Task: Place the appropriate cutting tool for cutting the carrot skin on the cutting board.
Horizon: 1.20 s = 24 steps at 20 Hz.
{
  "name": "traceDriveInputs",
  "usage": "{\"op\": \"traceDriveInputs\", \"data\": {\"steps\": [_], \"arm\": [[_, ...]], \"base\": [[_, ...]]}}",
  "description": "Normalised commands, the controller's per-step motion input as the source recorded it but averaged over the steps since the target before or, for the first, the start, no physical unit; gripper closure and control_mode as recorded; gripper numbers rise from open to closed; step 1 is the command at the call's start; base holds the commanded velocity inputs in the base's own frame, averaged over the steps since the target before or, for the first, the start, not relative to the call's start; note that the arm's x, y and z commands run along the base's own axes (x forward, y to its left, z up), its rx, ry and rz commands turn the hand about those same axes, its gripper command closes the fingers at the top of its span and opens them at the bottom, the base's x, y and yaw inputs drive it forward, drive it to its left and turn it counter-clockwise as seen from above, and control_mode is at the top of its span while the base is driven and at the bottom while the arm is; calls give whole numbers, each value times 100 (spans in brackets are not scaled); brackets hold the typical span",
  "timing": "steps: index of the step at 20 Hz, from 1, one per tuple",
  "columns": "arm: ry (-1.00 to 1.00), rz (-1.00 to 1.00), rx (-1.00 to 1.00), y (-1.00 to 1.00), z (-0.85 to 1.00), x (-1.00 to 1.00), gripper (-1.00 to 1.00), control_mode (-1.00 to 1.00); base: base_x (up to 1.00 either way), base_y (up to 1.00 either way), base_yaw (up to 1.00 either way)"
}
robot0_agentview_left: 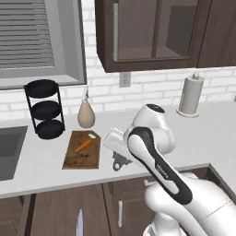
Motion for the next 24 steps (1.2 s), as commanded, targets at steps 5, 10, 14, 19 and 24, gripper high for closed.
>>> {"op": "traceDriveInputs", "data": {"steps": [5, 10, 14, 19, 24], "arm": [[8, -6, 0, -5, -7, 56, 100, -100], [10, -18, -1, 32, -17, 75, 100, -100], [1, -12, 0, 50, -34, 48, 100, -100], [11, -6, -8, 64, -60, 38, 100, -100], [17, -1, -1, 38, -52, 42, 100, -100]], "base": [[0, 0, 0], [0, 0, 0], [0, 0, 0], [0, 0, 0], [0, 0, 0]]}}
